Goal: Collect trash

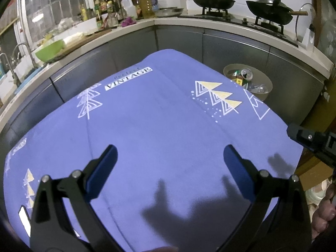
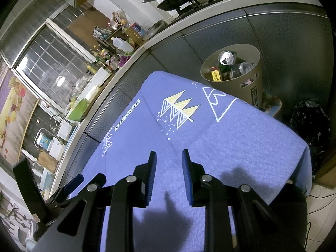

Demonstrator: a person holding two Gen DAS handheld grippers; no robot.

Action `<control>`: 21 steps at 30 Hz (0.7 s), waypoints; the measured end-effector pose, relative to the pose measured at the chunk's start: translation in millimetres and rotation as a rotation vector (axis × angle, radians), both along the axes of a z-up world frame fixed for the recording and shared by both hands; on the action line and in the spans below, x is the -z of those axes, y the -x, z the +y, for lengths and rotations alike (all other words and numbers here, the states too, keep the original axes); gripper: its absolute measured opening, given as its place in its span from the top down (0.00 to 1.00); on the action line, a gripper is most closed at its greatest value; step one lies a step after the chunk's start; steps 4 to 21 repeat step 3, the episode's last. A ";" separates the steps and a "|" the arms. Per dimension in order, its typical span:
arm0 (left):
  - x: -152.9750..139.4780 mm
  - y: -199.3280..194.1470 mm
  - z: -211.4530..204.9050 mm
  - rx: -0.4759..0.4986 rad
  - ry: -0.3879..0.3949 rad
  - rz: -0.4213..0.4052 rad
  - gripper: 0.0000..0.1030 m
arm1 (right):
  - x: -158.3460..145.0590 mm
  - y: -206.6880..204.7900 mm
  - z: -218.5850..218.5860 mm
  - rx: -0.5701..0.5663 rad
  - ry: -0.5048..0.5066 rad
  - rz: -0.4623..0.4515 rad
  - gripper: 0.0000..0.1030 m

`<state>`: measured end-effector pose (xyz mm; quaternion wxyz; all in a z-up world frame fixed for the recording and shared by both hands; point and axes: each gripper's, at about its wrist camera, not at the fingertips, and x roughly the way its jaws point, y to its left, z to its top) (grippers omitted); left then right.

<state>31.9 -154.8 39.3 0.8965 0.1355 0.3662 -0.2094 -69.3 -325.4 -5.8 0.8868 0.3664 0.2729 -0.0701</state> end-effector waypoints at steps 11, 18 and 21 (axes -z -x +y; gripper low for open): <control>-1.1 -3.3 2.8 0.000 0.001 0.006 0.06 | -0.2 -0.2 -0.2 -0.001 0.000 0.000 0.79; -1.1 -3.3 2.8 0.000 0.001 0.006 0.06 | -0.2 -0.2 -0.2 -0.001 0.000 0.000 0.79; -1.1 -3.3 2.8 0.000 0.001 0.006 0.06 | -0.2 -0.2 -0.2 -0.001 0.000 0.000 0.79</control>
